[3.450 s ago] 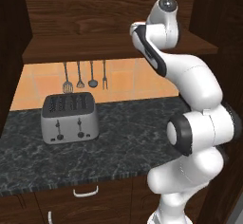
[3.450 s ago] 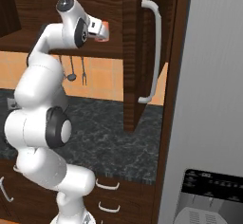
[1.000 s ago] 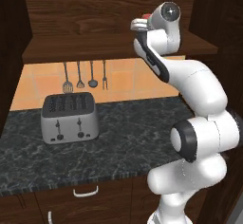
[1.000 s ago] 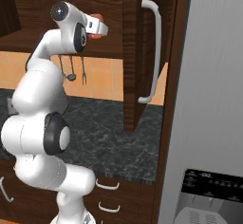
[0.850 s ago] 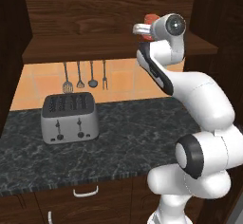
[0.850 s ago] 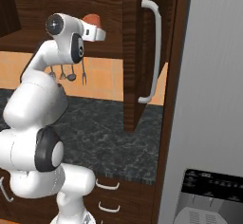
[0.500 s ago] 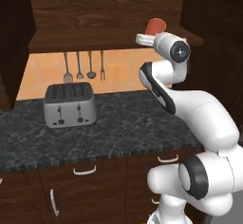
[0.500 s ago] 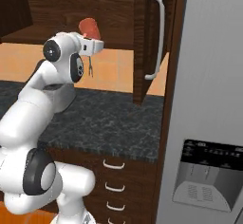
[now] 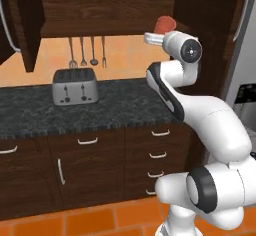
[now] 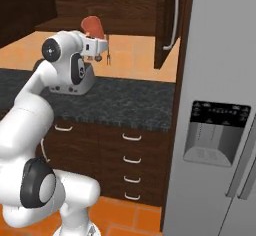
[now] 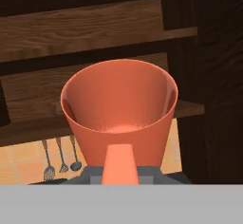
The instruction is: Gather all objects into one cabinet and sort the glasses and bowls to opposite sides.
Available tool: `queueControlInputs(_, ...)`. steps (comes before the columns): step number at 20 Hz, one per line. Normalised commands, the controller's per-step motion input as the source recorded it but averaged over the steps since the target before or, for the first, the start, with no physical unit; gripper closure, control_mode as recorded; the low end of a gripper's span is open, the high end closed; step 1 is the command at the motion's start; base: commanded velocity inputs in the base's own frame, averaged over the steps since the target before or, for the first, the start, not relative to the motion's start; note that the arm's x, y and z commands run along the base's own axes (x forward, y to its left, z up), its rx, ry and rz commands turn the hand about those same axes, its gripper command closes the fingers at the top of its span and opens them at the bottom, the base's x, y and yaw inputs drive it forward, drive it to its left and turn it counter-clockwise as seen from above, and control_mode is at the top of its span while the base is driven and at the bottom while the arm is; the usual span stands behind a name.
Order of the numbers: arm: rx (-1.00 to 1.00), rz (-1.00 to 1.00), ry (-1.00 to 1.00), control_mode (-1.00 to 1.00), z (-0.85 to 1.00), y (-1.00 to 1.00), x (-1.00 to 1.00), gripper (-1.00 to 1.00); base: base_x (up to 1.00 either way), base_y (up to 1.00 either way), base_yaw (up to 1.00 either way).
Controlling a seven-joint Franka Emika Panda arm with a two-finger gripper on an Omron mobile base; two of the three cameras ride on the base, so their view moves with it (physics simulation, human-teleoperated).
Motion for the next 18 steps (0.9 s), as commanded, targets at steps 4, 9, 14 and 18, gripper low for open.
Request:
queueControlInputs(4,0.00,0.00,0.00,1.00,0.00,0.00,0.00,1.00,-0.80,0.30,0.06)
queueControlInputs(9,0.00,0.00,0.00,1.00,0.00,0.00,0.00,1.00,-0.57,0.44,0.09)
queueControlInputs(14,0.00,0.00,0.00,1.00,0.00,0.00,0.00,1.00,-0.28,0.63,0.12)
queueControlInputs(18,0.00,0.00,0.00,1.00,0.00,0.00,0.00,1.00,-0.88,0.86,0.07)
